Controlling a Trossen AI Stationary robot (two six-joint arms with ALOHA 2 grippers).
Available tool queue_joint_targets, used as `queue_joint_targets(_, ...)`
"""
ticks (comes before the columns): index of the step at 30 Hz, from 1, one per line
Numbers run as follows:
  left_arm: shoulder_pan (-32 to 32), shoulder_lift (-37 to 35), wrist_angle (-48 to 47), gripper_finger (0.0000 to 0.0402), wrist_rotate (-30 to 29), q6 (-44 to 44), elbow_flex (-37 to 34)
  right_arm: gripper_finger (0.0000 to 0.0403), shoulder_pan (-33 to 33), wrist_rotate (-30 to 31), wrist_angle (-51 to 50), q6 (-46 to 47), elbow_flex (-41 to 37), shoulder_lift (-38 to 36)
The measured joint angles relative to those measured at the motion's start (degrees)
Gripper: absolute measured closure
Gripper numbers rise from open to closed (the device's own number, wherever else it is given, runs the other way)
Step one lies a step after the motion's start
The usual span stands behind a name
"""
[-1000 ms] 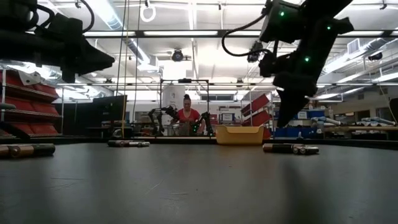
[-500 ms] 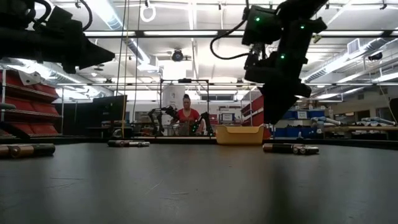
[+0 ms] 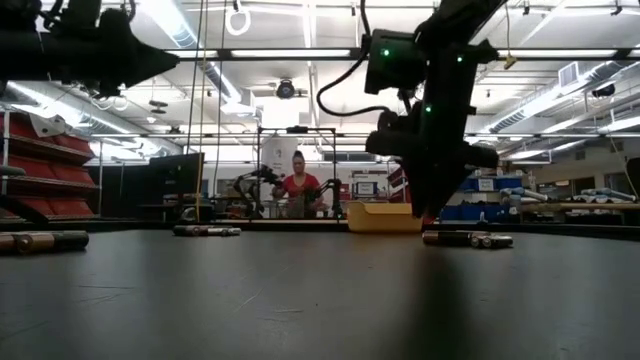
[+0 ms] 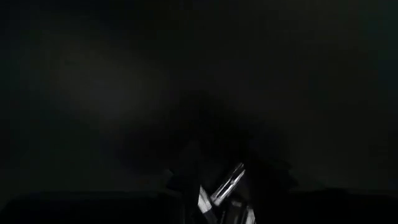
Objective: Sort batteries
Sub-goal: Put the silver battery into the yellow bin
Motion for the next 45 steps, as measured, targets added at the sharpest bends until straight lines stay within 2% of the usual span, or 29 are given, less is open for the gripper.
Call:
queue_joint_targets(6,0.0,0.0,-6.6,0.0270,1.3,-1.6,0.0,0.0294,1.6,1.7,-5.3,8.5,0.7,-0.1)
queue_joint_targets(11,0.0,0.0,-8.2,0.0270,3.0,-1.7,0.0,0.0294,2.6,2.2,-4.7,12.9,0.7,0.0)
queue_joint_targets(20,0.0,0.0,-6.9,0.0270,3.0,-1.6,0.0,0.0297,2.5,6.0,-3.4,16.5,0.6,2.2)
queue_joint_targets(29,0.0,0.1,-7.4,0.0270,3.3,-7.1,0.0,0.0298,2.6,5.3,-3.7,18.5,0.7,5.2)
queue_joint_targets(36,0.0,0.3,-8.2,0.0270,3.6,-7.3,0.0,0.0301,2.6,4.3,-3.4,18.9,0.7,7.2)
queue_joint_targets(41,0.0,0.4,-8.0,0.0270,3.9,-7.3,0.0,0.0327,2.2,3.3,-2.3,17.9,0.4,8.0)
queue_joint_targets(45,0.0,0.4,-8.0,0.0270,3.9,-7.3,0.0,0.0383,1.3,2.1,-1.9,15.4,0.3,8.0)
